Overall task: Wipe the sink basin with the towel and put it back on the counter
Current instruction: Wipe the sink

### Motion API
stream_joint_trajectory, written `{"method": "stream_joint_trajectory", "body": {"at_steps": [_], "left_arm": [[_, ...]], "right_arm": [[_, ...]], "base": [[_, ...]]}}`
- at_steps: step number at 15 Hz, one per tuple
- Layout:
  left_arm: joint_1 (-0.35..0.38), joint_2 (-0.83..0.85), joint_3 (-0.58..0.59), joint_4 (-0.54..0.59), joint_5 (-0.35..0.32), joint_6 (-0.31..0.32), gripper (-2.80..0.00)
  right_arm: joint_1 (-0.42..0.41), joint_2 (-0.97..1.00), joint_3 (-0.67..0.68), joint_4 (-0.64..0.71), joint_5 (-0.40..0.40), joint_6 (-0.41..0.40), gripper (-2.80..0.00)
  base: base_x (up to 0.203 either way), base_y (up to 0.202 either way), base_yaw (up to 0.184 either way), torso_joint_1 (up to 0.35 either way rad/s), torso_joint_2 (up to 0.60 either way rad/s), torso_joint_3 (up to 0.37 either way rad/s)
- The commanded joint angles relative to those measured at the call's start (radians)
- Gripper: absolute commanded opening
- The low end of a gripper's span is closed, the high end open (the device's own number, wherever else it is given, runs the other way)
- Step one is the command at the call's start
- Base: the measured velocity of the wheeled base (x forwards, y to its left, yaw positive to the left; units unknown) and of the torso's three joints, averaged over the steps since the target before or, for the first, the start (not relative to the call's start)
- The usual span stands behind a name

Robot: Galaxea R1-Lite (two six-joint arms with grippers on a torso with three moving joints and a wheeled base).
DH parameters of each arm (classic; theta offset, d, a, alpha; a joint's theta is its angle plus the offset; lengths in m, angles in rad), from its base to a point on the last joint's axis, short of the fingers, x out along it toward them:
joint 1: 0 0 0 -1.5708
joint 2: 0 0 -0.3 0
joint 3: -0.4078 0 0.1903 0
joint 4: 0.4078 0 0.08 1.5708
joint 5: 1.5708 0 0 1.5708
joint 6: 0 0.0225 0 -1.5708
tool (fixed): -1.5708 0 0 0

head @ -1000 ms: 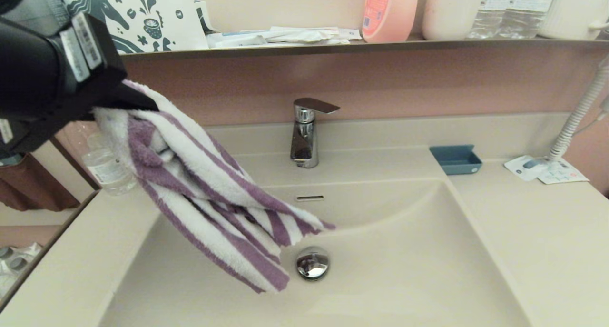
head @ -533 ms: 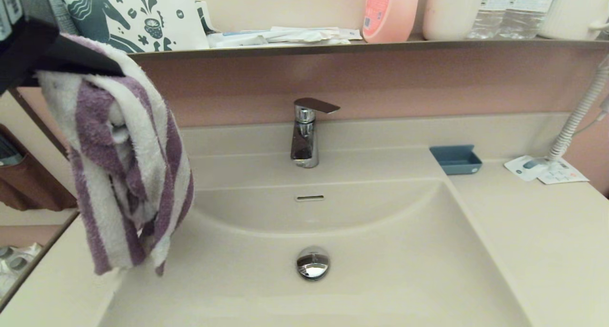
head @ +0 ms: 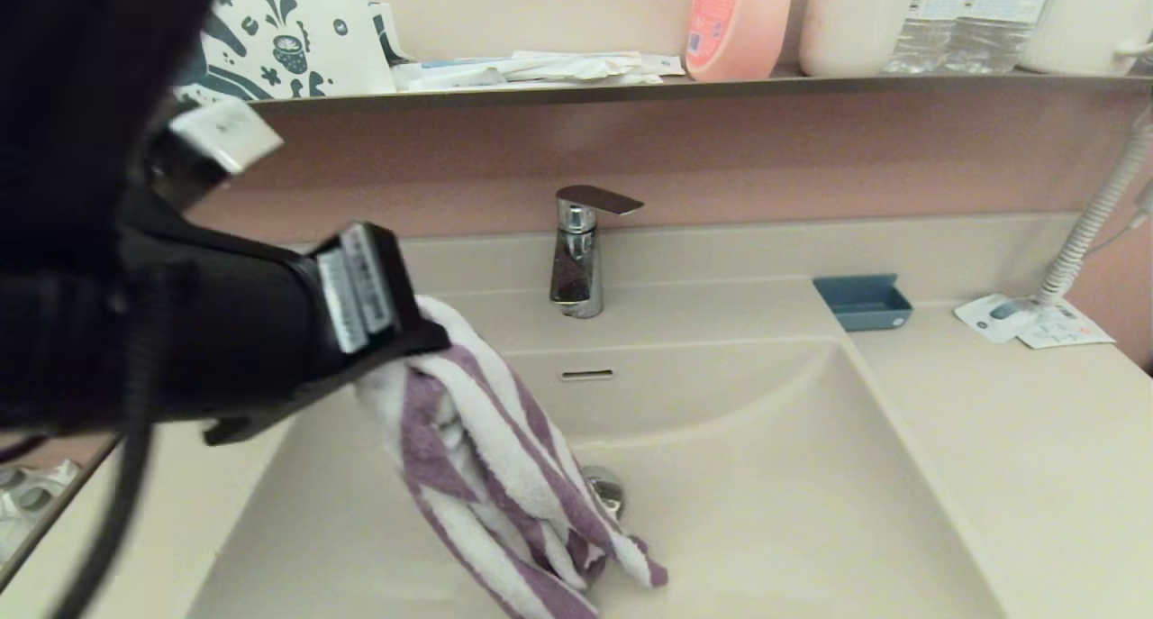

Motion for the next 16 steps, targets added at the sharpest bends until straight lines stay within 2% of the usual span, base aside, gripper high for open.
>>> {"method": "stream_joint_trajectory", "body": {"at_steps": [1,3,6,9,12,16], "left_arm": [[-0.032,0.128,0.136,-0.195,0.007,-0.013,-2.8],[-0.09,0.258,0.094,-0.235,0.028,-0.034,-2.8],[-0.198,0.428,-0.01,-0.25,0.096,-0.07,-2.8],[-0.279,0.529,-0.05,-0.24,0.109,-0.11,-2.8],[-0.295,0.669,-0.056,-0.225,0.106,-0.148,-2.8],[-0.298,0.838,-0.168,-0.215,0.079,-0.151,-2.8]], "right_arm": [[0.0,0.001,0.0,0.0,0.0,0.0,-2.8],[0.0,0.001,0.0,0.0,0.0,0.0,-2.8],[0.0,0.001,0.0,0.0,0.0,0.0,-2.8],[0.0,0.001,0.0,0.0,0.0,0.0,-2.8],[0.0,0.001,0.0,0.0,0.0,0.0,-2.8],[0.0,0.001,0.0,0.0,0.0,0.0,-2.8]], "base": [[0.0,0.0,0.0,0.0,0.0,0.0],[0.0,0.0,0.0,0.0,0.0,0.0],[0.0,0.0,0.0,0.0,0.0,0.0],[0.0,0.0,0.0,0.0,0.0,0.0],[0.0,0.0,0.0,0.0,0.0,0.0],[0.0,0.0,0.0,0.0,0.0,0.0]]}}
